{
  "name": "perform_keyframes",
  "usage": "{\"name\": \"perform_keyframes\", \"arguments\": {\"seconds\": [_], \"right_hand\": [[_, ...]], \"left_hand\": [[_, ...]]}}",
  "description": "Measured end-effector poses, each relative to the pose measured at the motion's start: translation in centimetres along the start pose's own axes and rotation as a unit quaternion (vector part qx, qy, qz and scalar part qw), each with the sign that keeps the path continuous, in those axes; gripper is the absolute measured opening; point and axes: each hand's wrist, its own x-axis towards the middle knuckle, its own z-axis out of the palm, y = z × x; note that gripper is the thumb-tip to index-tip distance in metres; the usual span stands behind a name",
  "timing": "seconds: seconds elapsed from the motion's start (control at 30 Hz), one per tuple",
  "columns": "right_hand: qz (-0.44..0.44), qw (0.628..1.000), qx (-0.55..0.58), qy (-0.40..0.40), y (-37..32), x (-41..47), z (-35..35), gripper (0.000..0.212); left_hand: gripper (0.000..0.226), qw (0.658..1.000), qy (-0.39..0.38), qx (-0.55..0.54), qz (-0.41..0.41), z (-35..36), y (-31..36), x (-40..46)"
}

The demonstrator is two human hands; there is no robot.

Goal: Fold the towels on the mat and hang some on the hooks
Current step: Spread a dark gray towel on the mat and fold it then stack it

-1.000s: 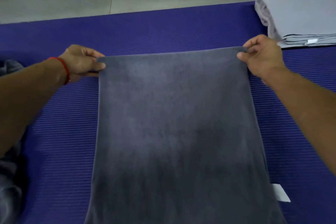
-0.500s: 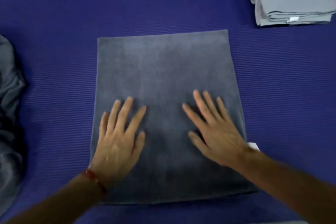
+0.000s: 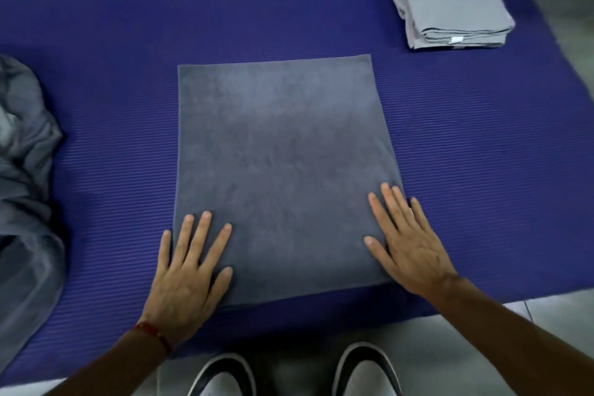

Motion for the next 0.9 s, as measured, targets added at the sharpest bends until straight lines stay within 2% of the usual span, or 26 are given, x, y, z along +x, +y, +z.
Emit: {"name": "perform_keyframes", "arguments": {"seconds": [0.07,0.13,0.3,0.37,0.43,0.5,0.67,0.8,0.9], "right_hand": [[0.051,0.998,0.029,-0.001,1.0,-0.9,0.3,0.077],[0.045,0.998,0.031,-0.004,1.9,-2.0,0.3,0.078],[-0.133,0.991,-0.014,0.011,4.6,-4.7,-0.8,0.077],[-0.17,0.984,-0.004,0.047,5.0,-4.5,-1.2,0.065],[-0.21,0.974,0.002,0.087,5.1,-3.9,-1.4,0.049],[-0.245,0.966,-0.021,0.085,5.1,-3.6,-1.3,0.044],[-0.223,0.973,-0.033,0.054,5.6,-3.8,-1.0,0.051],[-0.114,0.991,-0.005,0.072,5.1,-3.8,-0.6,0.062],[-0.108,0.991,0.05,0.057,5.9,-3.7,-0.3,0.062]], "left_hand": [[0.07,1.0,-0.009,-0.008,0.0,-0.1,-0.6,-0.5],[0.076,1.0,-0.009,-0.001,0.029,-0.2,-1.3,-1.0],[0.085,0.988,-0.003,0.028,0.15,-0.3,-4.1,-2.9],[0.069,0.983,0.007,0.031,0.181,-0.7,-4.5,-2.8],[0.042,0.973,0.059,0.043,0.221,-0.8,-4.4,-2.3],[0.031,0.966,0.085,0.048,0.24,-0.7,-4.1,-2.1],[0.039,0.98,0.072,-0.008,0.186,-0.3,-4.8,-2.4],[0.028,0.974,0.086,-0.157,0.142,-1.5,-5.7,-2.4],[0.034,0.964,0.09,-0.232,0.092,-2.9,-6.2,-2.3]]}}
